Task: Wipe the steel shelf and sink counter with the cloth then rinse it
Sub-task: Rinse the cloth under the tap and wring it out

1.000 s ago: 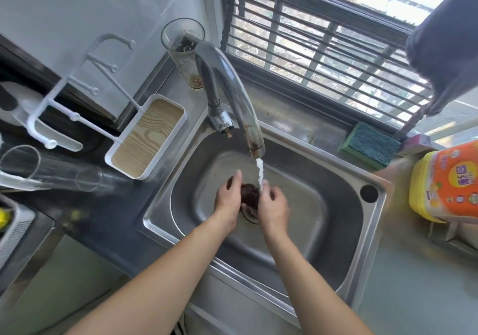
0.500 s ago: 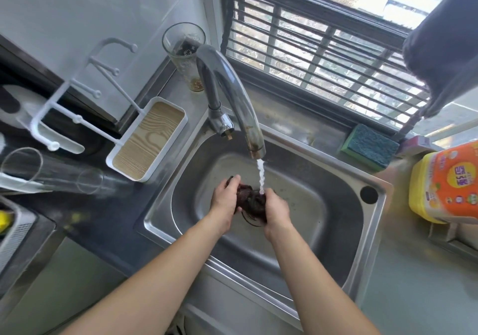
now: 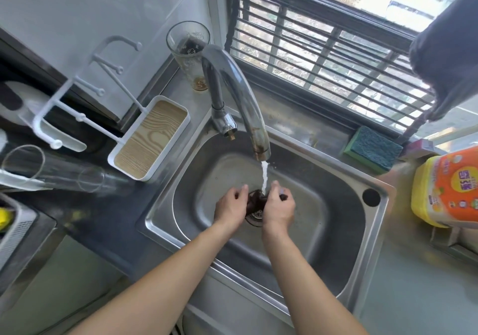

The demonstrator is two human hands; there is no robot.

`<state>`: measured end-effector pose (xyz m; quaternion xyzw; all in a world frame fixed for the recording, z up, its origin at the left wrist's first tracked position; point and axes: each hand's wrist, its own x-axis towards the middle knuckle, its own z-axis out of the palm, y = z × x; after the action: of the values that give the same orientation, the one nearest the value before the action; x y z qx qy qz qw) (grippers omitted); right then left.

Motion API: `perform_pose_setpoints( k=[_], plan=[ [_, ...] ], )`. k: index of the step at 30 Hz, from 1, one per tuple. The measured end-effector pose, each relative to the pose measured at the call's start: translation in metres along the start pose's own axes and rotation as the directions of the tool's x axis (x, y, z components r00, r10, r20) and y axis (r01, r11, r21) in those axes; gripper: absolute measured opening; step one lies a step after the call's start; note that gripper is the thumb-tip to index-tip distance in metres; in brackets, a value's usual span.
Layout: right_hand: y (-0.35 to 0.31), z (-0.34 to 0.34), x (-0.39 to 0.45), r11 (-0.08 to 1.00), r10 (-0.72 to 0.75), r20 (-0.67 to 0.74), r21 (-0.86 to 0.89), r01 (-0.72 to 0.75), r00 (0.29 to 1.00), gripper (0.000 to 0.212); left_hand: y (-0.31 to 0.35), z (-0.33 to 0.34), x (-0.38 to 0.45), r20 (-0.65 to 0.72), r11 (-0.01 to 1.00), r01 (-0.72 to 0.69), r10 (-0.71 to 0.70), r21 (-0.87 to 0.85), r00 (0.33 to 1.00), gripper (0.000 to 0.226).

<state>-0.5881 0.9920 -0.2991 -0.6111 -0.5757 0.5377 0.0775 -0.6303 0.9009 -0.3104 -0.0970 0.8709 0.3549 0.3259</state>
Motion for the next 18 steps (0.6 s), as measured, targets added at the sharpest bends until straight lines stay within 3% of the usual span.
perform_pose_setpoints(
  k=[2, 3, 5, 7, 9, 11, 14, 16, 18],
  plan=[
    [-0.008, 0.0, 0.006, 0.999, -0.03, -0.038, 0.015, 0.03, 0.999, 0.015, -0.004, -0.002, 0.002, 0.112, 0.975, 0.147, -0.129, -0.169, 0.985, 0.056],
    [-0.01, 0.0, 0.006, 0.999, -0.045, -0.026, -0.005, 0.044, 0.999, 0.011, -0.003, -0.002, 0.003, 0.175, 0.916, 0.266, -0.221, -0.301, 0.959, 0.056],
    [-0.006, 0.001, 0.002, 0.994, -0.091, 0.096, -0.057, 0.097, 0.991, 0.015, 0.007, -0.006, 0.003, 0.296, 0.732, 0.434, -0.321, -0.525, 0.9, 0.053],
    [0.005, 0.004, -0.01, 0.974, -0.155, 0.261, -0.121, 0.191, 0.953, 0.017, 0.015, -0.006, 0.006, 0.327, 0.636, 0.444, -0.301, -0.631, 0.896, 0.05],
    [0.012, 0.008, -0.023, 0.961, -0.196, 0.283, -0.136, 0.241, 0.939, 0.025, 0.021, -0.004, 0.006, 0.267, 0.733, 0.327, -0.203, -0.597, 0.942, 0.041],
    [0.01, 0.011, -0.021, 0.968, -0.189, 0.147, -0.141, 0.21, 0.971, 0.033, 0.022, -0.001, -0.001, 0.24, 0.818, 0.236, -0.124, -0.524, 0.963, 0.028],
    [-0.005, 0.01, -0.002, 0.988, 0.012, -0.008, -0.151, -0.013, 1.0, 0.045, 0.023, -0.006, -0.01, 0.393, 0.808, 0.318, -0.118, -0.496, 0.912, 0.025],
    [-0.012, 0.006, 0.006, 0.985, 0.106, 0.012, -0.134, -0.104, 0.994, 0.051, 0.022, -0.009, -0.011, 0.483, 0.851, 0.347, -0.129, -0.395, 0.866, 0.027],
    [-0.015, 0.006, 0.0, 0.989, 0.089, 0.062, -0.127, -0.081, 0.994, 0.051, 0.023, -0.01, -0.006, 0.451, 0.873, 0.311, -0.121, -0.375, 0.884, 0.032]
  ],
)
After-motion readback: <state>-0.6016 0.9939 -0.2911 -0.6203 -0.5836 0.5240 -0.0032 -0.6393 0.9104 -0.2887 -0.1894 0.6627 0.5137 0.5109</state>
